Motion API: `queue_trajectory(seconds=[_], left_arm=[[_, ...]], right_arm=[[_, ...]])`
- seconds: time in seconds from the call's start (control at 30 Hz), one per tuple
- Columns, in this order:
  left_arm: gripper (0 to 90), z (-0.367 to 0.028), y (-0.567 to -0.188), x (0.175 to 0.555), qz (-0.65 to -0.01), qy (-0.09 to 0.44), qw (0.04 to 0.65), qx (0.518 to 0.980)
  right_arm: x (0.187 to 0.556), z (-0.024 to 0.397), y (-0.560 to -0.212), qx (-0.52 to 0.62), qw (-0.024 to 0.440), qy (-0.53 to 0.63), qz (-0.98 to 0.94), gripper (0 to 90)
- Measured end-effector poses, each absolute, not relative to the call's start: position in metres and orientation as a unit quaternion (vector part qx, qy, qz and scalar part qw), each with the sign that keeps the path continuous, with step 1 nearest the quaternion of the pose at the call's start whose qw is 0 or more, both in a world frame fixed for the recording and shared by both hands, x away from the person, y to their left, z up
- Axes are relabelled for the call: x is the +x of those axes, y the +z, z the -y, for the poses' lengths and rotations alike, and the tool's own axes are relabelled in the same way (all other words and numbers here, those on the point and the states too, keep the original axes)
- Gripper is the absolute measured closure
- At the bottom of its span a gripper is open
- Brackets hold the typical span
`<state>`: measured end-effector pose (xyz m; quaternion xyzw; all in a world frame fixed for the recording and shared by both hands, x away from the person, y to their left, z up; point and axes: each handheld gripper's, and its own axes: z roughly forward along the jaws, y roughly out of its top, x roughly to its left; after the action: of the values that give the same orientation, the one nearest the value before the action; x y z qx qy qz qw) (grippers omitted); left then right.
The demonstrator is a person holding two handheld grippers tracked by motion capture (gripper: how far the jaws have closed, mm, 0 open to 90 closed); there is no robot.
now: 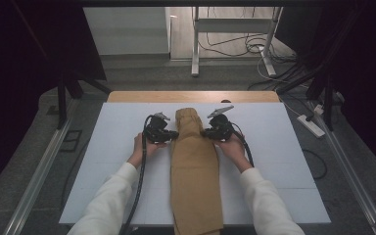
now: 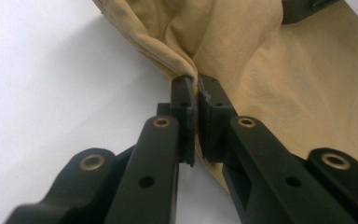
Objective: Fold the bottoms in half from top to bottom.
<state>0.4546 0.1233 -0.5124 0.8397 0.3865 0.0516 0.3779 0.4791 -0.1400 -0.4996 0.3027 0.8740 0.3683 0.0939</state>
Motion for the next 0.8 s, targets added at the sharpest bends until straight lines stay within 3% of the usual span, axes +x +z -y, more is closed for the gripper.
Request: queue_trajectory(seconds=[0.8], left_arm=[[85.0, -0.116, -0.483, 0.461, -0.371, 0.093, 0.393, 0.836]], right_arm=[[0.477, 0.148, -0.476, 0.292, 0.145, 0.402, -0.856, 82.6]])
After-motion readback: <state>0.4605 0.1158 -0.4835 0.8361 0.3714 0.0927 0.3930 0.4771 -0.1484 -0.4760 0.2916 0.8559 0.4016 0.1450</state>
